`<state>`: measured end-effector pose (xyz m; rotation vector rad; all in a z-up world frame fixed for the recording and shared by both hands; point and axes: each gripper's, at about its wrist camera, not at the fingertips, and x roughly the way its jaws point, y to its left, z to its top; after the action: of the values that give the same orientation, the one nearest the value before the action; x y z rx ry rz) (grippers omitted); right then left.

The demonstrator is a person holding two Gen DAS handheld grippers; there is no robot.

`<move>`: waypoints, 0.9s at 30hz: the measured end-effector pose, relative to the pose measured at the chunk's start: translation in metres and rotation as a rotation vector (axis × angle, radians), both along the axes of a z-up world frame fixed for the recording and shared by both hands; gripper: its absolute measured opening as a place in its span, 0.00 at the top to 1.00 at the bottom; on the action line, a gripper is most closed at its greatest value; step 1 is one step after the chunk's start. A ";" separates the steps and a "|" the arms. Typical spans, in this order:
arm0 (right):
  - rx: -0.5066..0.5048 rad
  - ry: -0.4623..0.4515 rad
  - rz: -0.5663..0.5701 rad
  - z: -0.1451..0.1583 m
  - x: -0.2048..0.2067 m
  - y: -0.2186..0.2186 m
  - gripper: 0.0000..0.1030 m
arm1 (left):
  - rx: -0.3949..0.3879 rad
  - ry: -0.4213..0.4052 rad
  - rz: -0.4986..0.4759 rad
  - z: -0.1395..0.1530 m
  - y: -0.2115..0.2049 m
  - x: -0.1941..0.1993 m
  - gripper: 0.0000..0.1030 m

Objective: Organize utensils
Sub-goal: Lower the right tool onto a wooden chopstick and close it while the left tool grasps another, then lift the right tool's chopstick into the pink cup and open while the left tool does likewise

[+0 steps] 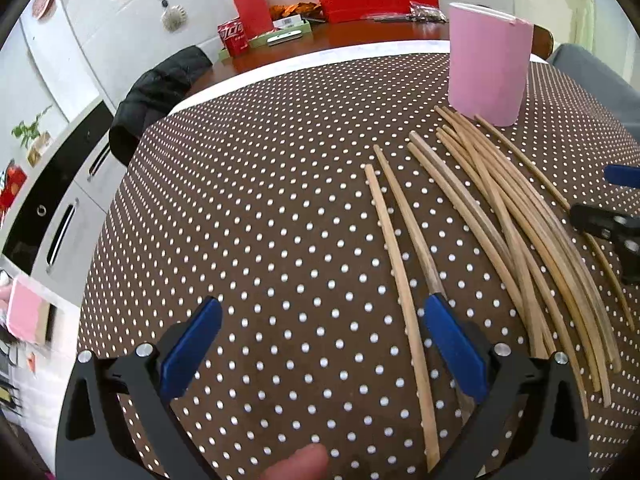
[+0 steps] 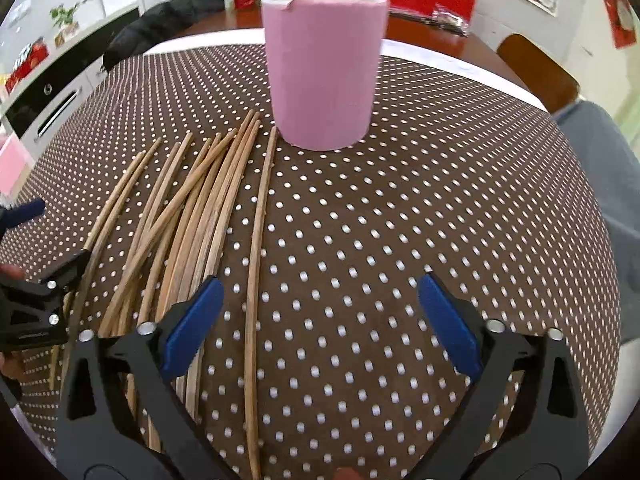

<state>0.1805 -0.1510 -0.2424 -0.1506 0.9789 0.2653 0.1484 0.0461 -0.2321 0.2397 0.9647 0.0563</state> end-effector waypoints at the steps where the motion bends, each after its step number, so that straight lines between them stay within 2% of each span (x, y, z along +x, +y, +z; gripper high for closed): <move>1: -0.002 0.012 0.007 -0.002 0.005 0.002 0.29 | 0.003 0.001 -0.002 0.000 0.000 0.001 0.03; 2: 0.004 0.019 0.021 -0.004 0.009 0.005 0.31 | 0.006 0.001 -0.006 0.000 -0.001 0.004 0.03; 3: 0.006 0.013 0.037 -0.004 0.013 0.009 0.38 | 0.002 0.002 -0.011 0.000 -0.001 0.006 0.03; 4: 0.002 0.011 0.052 -0.003 0.015 0.012 0.54 | -0.005 0.004 -0.013 0.000 0.000 0.009 0.05; 5: 0.005 0.013 0.073 -0.001 0.017 0.017 0.74 | -0.027 0.008 -0.021 0.000 0.001 0.010 0.13; 6: -0.001 0.015 0.083 0.000 0.020 0.020 0.81 | -0.078 0.019 -0.034 0.001 0.003 0.011 0.20; 7: -0.003 0.017 0.093 0.000 0.021 0.022 0.90 | -0.124 0.032 -0.041 0.002 0.007 0.013 0.35; 8: 0.003 0.021 0.104 -0.001 0.023 0.024 0.93 | -0.186 0.048 -0.052 0.003 0.009 0.016 0.53; 9: 0.019 0.028 0.106 -0.001 0.025 0.023 0.94 | -0.194 0.047 -0.055 0.004 0.009 0.017 0.64; 10: 0.038 0.033 0.108 -0.002 0.025 0.021 0.95 | -0.184 0.054 -0.050 0.005 0.010 0.019 0.86; 11: 0.071 0.042 0.107 -0.002 0.025 0.016 0.95 | -0.198 0.057 -0.043 0.005 0.012 0.021 0.95; 13: 0.117 0.037 0.100 -0.001 0.022 0.004 0.95 | -0.223 0.048 -0.027 0.006 0.016 0.022 0.95; 18: 0.237 -0.007 0.087 0.009 0.007 -0.020 0.95 | -0.279 -0.033 0.015 0.022 0.023 0.012 0.95; 19: 0.257 -0.019 0.087 0.014 -0.008 -0.026 0.95 | -0.292 -0.050 0.016 0.026 0.024 0.008 0.95; 24: 0.397 -0.117 0.092 0.048 -0.028 -0.055 0.95 | -0.383 -0.200 0.015 0.065 0.023 0.005 0.95; 27: 0.466 -0.195 0.094 0.074 -0.028 -0.060 0.95 | -0.435 -0.309 -0.036 0.098 0.013 0.014 0.95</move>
<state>0.1524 -0.2114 -0.1680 0.2011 0.6965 0.5473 0.1624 0.0593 -0.1345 -0.1506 0.6438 -0.1452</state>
